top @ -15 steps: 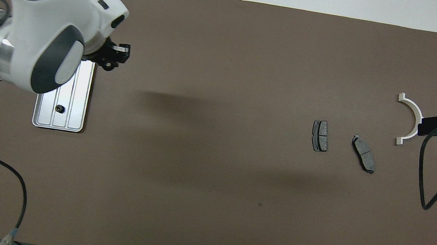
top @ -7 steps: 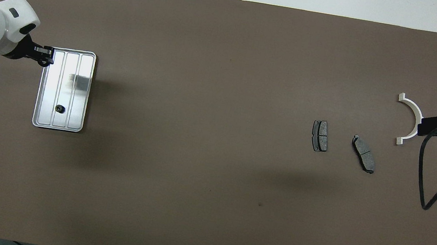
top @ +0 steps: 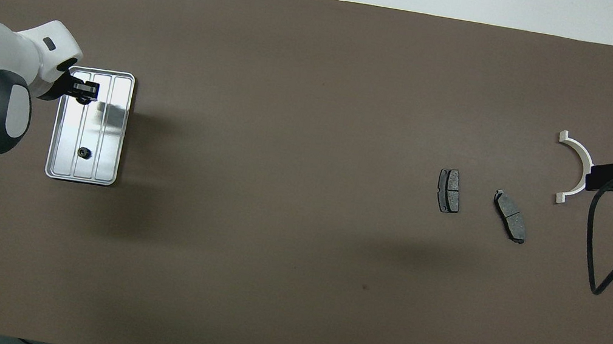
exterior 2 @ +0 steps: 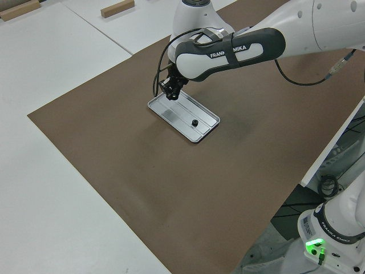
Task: Pick bearing gear from pile to tray
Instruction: 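Lower the second bearing into the tray and open the left gripper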
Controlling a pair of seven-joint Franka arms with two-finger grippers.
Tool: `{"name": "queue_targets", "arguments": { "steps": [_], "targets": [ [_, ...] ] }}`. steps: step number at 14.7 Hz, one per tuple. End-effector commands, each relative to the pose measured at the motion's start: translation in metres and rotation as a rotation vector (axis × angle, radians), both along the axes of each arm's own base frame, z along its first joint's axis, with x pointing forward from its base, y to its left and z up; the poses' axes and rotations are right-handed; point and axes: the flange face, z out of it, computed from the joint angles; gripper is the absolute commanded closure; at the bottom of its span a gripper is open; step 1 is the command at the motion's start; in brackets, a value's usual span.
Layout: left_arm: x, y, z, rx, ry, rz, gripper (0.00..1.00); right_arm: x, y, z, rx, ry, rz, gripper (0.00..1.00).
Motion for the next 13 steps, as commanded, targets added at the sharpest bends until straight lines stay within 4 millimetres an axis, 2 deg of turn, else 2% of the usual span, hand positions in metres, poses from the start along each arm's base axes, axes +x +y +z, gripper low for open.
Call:
{"name": "queue_targets", "arguments": {
  "steps": [1,5,13],
  "targets": [
    [-0.019,-0.009,-0.02,-0.011,-0.036,0.013,0.85,-0.006,-0.001,0.002,0.008,-0.012,-0.003,0.0],
    [-0.025,-0.009,-0.029,-0.011,-0.025,0.013,0.85,-0.006,-0.002,0.002,0.008,-0.012,-0.006,0.0],
    [-0.028,-0.006,-0.034,-0.009,-0.017,0.009,0.85,-0.006,0.003,0.002,0.009,-0.011,0.003,0.0]
  ]
}}
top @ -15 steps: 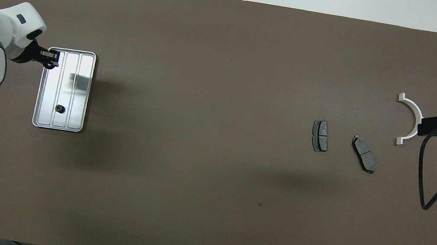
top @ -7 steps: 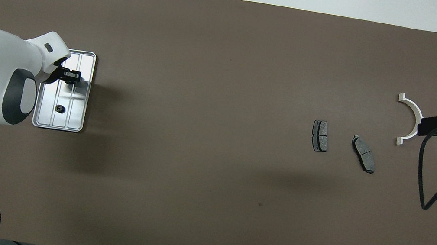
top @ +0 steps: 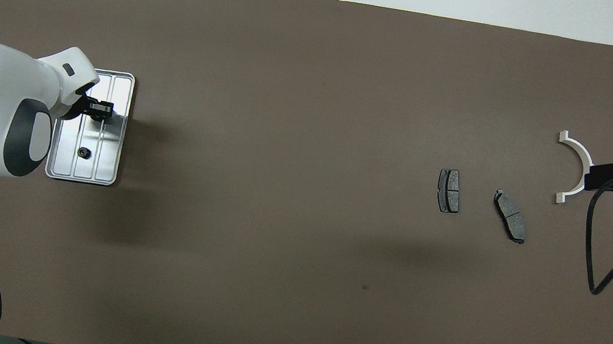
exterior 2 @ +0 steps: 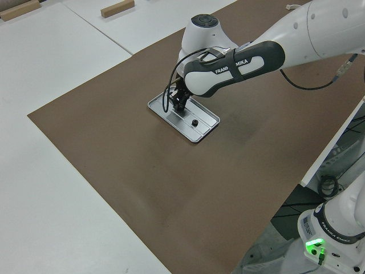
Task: Pick bearing gear from pile to tray
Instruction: 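Lower the second bearing into the tray and open the left gripper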
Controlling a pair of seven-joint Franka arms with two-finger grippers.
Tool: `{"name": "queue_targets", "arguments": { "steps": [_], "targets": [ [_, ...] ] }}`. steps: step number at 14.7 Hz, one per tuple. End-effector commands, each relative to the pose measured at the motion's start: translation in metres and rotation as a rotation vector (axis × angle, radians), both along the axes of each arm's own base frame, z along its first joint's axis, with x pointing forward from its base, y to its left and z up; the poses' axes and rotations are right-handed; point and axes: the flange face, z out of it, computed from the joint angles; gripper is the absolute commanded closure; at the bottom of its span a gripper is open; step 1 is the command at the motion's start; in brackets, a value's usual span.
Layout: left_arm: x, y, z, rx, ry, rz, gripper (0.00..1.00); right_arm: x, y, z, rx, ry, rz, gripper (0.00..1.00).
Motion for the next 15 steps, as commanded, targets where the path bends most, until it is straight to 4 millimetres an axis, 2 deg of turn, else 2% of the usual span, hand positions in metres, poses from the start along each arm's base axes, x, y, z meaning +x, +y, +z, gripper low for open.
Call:
{"name": "queue_targets", "arguments": {
  "steps": [1,7,8,9,10,11,15],
  "targets": [
    [-0.007,0.002,0.002,-0.006,-0.021,0.007,0.85,-0.006,0.001,0.001,0.009,-0.01,0.002,0.0],
    [-0.011,0.0,-0.008,-0.006,-0.025,0.005,0.83,-0.008,0.001,0.001,0.009,0.002,0.005,0.0],
    [-0.011,0.0,-0.008,-0.006,-0.025,0.004,0.61,-0.008,0.002,0.001,0.009,0.002,0.007,0.0],
    [-0.011,-0.001,-0.008,-0.006,-0.024,0.002,0.29,-0.008,0.002,0.001,0.009,0.002,0.007,0.0],
    [-0.011,-0.001,-0.007,-0.006,-0.022,0.002,0.09,-0.008,0.002,0.001,0.009,0.002,0.007,0.0],
    [-0.01,-0.001,-0.006,-0.006,-0.018,0.002,0.0,-0.009,0.003,0.001,0.009,0.004,0.01,0.0],
    [-0.004,0.0,0.007,-0.004,-0.004,0.001,0.0,-0.009,0.003,0.001,0.009,0.007,0.01,0.0]
  ]
}}
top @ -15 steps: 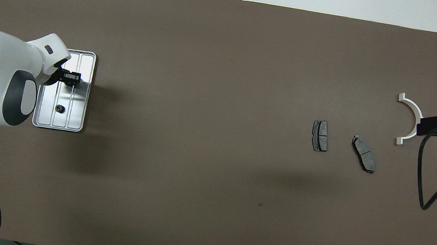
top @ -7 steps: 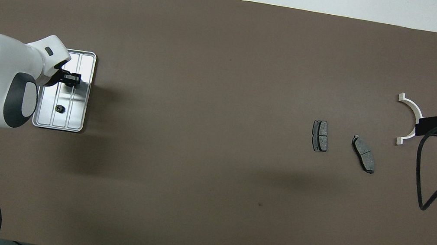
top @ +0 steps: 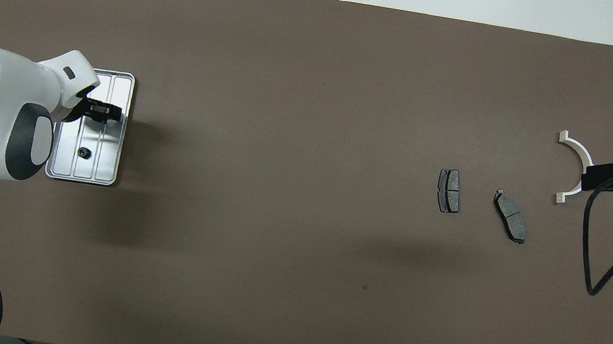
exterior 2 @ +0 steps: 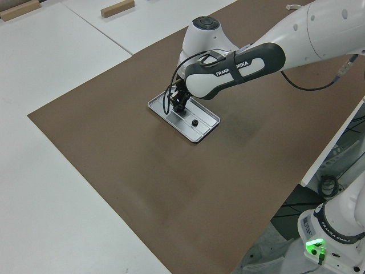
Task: Pick bearing gear from pile to tray
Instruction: 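Lower the second bearing into the tray and open the left gripper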
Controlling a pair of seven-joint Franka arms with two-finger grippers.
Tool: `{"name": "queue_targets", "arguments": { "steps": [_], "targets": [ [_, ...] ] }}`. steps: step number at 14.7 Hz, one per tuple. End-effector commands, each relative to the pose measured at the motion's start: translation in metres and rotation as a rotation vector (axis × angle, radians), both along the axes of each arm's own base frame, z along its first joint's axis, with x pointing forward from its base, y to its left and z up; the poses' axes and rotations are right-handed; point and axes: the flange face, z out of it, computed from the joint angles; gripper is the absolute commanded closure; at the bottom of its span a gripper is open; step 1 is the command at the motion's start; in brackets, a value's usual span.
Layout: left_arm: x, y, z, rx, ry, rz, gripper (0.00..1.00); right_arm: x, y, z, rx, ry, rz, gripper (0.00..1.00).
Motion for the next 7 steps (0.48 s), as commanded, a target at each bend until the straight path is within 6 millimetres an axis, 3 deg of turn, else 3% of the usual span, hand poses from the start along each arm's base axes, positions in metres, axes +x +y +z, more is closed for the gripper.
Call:
{"name": "queue_targets", "arguments": {
  "steps": [1,5,7],
  "targets": [
    [0.004,0.001,0.021,-0.004,0.011,0.003,0.0,-0.01,0.0,0.0,0.009,0.016,0.005,0.0],
    [0.013,-0.002,0.053,-0.007,-0.007,0.01,0.0,-0.011,0.001,0.0,0.009,0.019,0.004,0.0],
    [0.012,0.0,0.079,-0.017,-0.051,0.05,0.0,-0.011,0.0,0.0,0.009,0.019,0.005,0.0]
  ]
}}
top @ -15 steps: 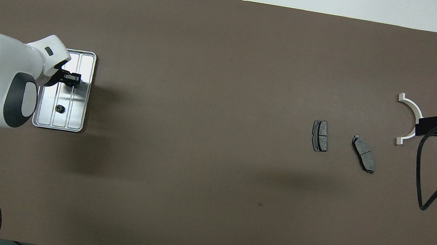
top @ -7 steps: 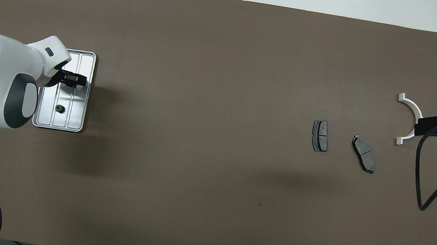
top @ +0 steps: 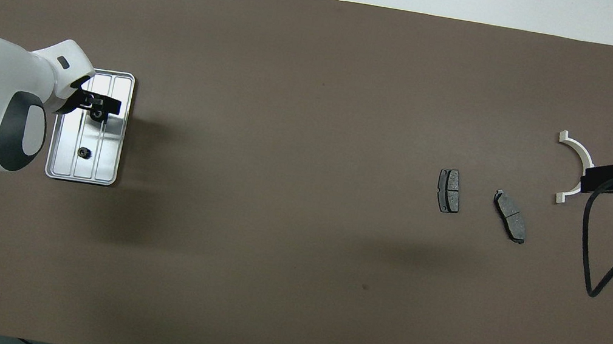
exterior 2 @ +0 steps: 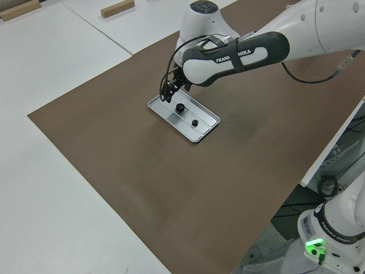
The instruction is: Pick bearing gear from pile to tray
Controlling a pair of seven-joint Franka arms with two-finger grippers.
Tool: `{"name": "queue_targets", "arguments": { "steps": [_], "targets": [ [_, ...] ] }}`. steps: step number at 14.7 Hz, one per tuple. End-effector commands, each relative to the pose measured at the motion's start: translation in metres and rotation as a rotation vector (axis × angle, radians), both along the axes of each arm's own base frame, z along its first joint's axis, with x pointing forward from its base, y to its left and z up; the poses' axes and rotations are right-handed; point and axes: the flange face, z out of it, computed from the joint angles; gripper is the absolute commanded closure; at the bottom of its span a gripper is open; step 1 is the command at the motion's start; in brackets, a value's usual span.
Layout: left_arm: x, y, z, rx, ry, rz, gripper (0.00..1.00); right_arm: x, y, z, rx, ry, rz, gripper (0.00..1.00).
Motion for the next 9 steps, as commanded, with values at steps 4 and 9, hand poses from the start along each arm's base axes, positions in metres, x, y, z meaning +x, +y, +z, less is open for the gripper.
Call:
{"name": "queue_targets", "arguments": {
  "steps": [4,9],
  "targets": [
    [-0.021,-0.001,0.102,-0.049,-0.095,0.151,0.0,-0.01,0.0,0.002,0.009,0.008,0.004,0.0],
    [-0.056,0.002,0.182,-0.048,-0.048,0.149,0.0,-0.01,0.0,0.002,0.009,0.008,0.006,0.0]
  ]
}}
